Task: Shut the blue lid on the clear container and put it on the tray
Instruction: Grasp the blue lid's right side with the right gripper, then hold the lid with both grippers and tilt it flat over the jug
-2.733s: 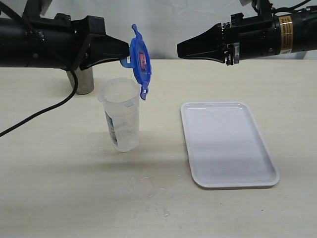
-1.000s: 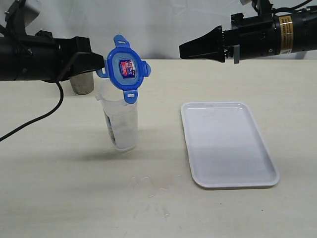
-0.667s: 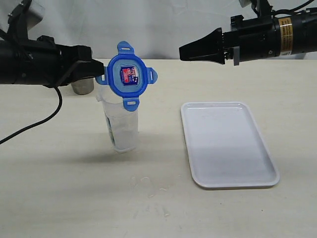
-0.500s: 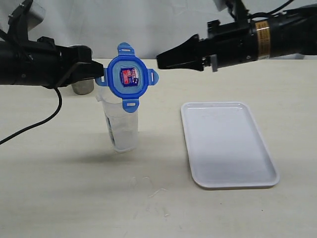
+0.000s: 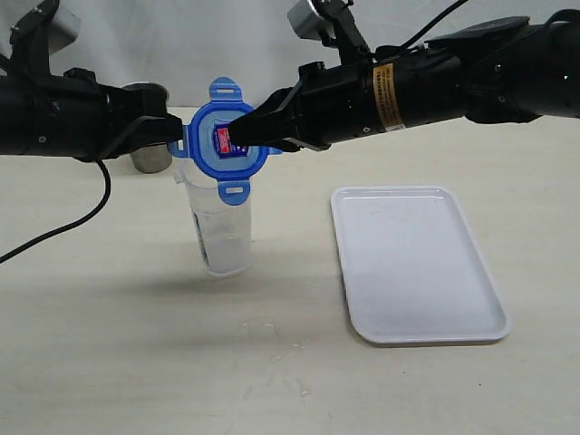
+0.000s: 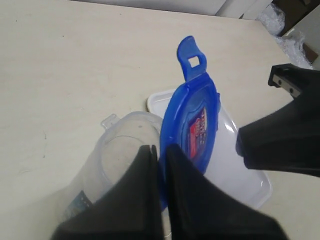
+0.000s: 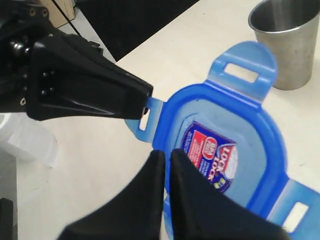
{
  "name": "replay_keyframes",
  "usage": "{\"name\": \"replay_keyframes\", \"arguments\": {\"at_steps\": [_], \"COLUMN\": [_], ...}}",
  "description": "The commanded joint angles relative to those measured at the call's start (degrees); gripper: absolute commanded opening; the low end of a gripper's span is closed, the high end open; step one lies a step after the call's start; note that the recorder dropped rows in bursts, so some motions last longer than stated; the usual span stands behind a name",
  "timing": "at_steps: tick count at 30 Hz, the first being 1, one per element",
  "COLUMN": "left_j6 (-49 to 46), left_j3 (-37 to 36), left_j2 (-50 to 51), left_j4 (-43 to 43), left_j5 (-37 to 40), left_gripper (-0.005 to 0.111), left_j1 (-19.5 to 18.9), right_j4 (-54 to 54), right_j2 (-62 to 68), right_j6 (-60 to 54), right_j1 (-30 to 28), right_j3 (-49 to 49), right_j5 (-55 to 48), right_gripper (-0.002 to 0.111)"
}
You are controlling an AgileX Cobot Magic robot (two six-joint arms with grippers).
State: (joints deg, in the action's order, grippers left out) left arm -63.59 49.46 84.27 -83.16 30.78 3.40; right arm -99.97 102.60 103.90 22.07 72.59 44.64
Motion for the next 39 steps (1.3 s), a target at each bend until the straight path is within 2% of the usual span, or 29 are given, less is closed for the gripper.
{"name": "replay_keyframes", "arguments": {"at_steps": [1, 39], "left_j6": [2.64, 2.64], "left_j3": [-0.06, -0.06], "left_j2": [-0.18, -0.18], "left_j4": [3.29, 5.26], "left_j5": [-0.19, -0.41], "left_gripper": [0.000, 0.000], "left_j1": [-0.14, -0.14], "right_j4": [0.02, 0.02], "right_j2": [-0.15, 1.66], "right_j6": [-0.85, -1.43], "right_j1": [0.11, 0.11], "right_j3": [-1.00, -0.99], "right_j5": [-3.20, -6.15], "right_gripper": [0.004, 0.004]}}
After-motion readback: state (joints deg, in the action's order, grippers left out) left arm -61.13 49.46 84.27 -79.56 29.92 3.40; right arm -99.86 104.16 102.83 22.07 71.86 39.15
